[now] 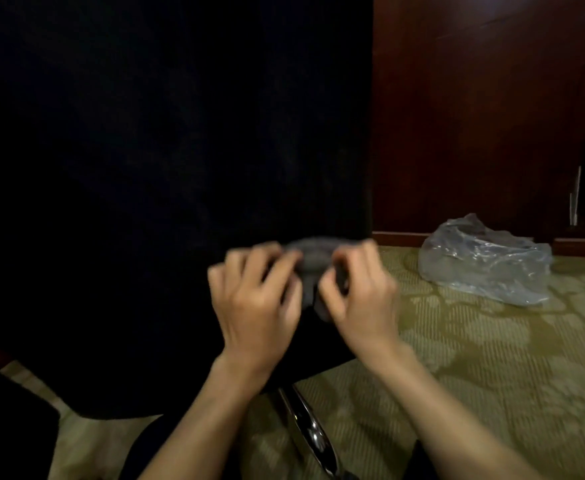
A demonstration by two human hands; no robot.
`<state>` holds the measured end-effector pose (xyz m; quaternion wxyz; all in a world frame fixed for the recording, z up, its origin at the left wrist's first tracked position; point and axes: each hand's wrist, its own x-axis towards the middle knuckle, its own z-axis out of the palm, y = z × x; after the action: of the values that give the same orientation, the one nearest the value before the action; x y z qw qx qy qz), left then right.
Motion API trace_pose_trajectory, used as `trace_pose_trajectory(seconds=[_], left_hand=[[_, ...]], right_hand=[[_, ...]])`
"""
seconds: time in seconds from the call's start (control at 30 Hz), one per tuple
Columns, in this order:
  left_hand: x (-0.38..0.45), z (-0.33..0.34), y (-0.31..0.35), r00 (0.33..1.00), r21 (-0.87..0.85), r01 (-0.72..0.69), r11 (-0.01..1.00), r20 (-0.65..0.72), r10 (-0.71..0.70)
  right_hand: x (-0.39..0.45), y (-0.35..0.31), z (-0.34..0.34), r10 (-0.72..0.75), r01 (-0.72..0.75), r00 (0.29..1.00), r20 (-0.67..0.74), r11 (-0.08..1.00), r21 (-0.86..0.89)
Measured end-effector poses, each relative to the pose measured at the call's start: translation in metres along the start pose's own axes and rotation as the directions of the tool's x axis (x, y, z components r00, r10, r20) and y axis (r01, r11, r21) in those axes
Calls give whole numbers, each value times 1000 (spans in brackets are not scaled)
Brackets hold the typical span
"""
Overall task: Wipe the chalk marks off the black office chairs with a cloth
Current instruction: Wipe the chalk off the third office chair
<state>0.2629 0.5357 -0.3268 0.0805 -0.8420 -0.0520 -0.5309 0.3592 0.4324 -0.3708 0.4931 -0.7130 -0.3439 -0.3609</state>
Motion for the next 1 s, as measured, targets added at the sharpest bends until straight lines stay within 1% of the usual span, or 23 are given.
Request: trace_pose_trajectory(seconds=[0.07, 0.13, 0.17, 0.23, 0.3, 0.37, 0.43, 0.5, 0.57, 0.67, 0.73, 0.77, 0.87, 0.93, 1.0], left_hand=[[48, -10, 10, 990, -18, 30, 999, -137, -32], [88, -15, 21, 976, -14, 39, 999, -213, -41], [100, -16, 26, 971, -10, 39, 999, -234, -40], [100, -11, 32, 976, 5, 29, 1000, -217, -28], [72, 0, 31, 990, 31, 12, 999, -142, -8], [25, 10, 26, 999, 40, 22, 999, -39, -21], [-24, 20, 24, 996, 37, 42, 998, 78, -44], [-64, 29, 29, 974, 23, 67, 997, 217, -71], [-87, 39, 40, 941, 6, 136, 991, 313, -130], [-98, 50, 56, 910, -10, 254, 967, 342, -235], [-103, 56, 66, 895, -23, 293, 956, 358, -266], [-104, 58, 72, 891, -34, 303, 952, 366, -270], [-99, 69, 88, 889, -66, 340, 938, 347, -298], [-95, 74, 93, 874, -63, 397, 916, 331, -355], [-98, 76, 93, 860, -56, 429, 901, 329, -389]], right_hand=[[54, -13, -15, -32, 37, 988, -152, 999, 34], [96, -16, -28, -39, 62, 964, -263, 995, 78], [107, -15, -32, -29, 65, 956, -291, 991, 116], [107, -3, -33, 0, 55, 960, -280, 981, 187], [79, 14, -26, 12, 35, 979, -204, 974, 224], [32, 33, -16, 14, 1, 998, -66, 977, 212], [-19, 53, -9, 32, -46, 997, 77, 982, 186], [-59, 68, -6, 83, -113, 981, 177, 979, 171], [-78, 80, -7, 126, -167, 965, 231, 972, 166], [-86, 92, -11, 164, -215, 937, 307, 967, 140], [-90, 103, -14, 223, -280, 912, 346, 952, 124], [-89, 109, -16, 258, -325, 899, 355, 935, 143], [-74, 123, -17, 351, -471, 847, 399, 843, 259], [-63, 124, -16, 361, -552, 795, 488, 764, 334], [-60, 124, -15, 341, -587, 760, 554, 725, 359]])
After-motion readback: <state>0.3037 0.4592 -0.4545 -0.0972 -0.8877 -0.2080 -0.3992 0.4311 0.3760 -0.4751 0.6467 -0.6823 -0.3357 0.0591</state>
